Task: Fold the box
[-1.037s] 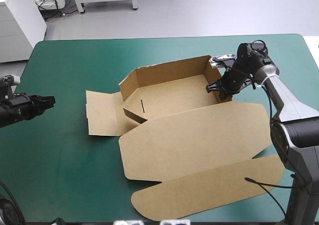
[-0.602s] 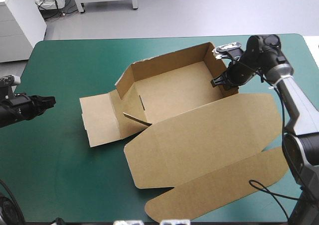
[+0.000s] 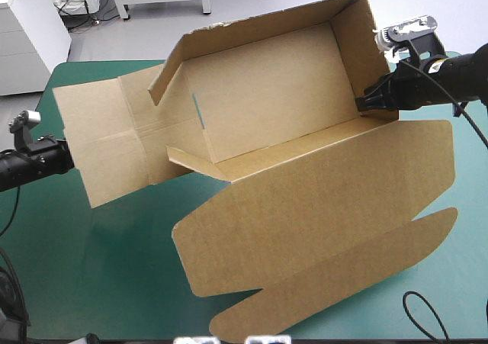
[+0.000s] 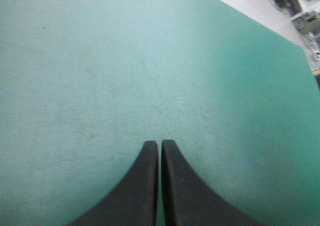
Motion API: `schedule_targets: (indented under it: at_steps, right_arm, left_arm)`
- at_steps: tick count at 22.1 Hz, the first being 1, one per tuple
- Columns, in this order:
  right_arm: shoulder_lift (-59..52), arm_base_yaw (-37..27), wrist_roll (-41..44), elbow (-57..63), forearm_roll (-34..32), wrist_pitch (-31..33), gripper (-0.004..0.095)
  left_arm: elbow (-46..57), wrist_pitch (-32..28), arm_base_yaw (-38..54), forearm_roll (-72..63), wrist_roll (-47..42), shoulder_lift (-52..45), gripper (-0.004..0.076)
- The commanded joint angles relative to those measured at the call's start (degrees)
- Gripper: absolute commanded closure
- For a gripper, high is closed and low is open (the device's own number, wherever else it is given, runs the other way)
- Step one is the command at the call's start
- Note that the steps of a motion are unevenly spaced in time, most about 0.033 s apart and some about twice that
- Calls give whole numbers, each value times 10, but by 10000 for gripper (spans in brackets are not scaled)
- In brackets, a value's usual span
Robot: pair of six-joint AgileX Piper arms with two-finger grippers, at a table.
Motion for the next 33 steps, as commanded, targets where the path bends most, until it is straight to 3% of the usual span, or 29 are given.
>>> schedule_targets:
  at_steps: [1, 6, 10, 19, 22, 25, 30, 33]
  right_arm:
    - [-15, -2, -16, -17, 53, 7, 924]
    - [25, 18, -16, -17, 53, -30, 923]
    - [64, 50, 1, -17, 18, -65, 919]
    - [116, 96, 56, -17, -94, -89, 919]
    - [123, 127, 79, -17, -129, -106, 919]
    - [123, 161, 103, -17, -155, -141, 919]
    - [123, 164, 117, -17, -160, -139, 919]
    - [123, 164, 119, -17, -166, -139, 919]
  left_arm:
    - [-15, 31, -60, -62, -4, 12, 717]
    - [-23, 35, -178, -94, 10, 44, 717]
    - [-42, 121, -183, -196, 6, 43, 717]
    - [-44, 109, -189, -200, -13, 27, 734]
    - [-44, 62, -205, -184, -33, 22, 734]
    - [-44, -59, -250, -91, -81, 0, 734]
    - [-44, -175, -317, -12, -156, -25, 734]
    - [-44, -213, -328, 19, -193, -59, 734]
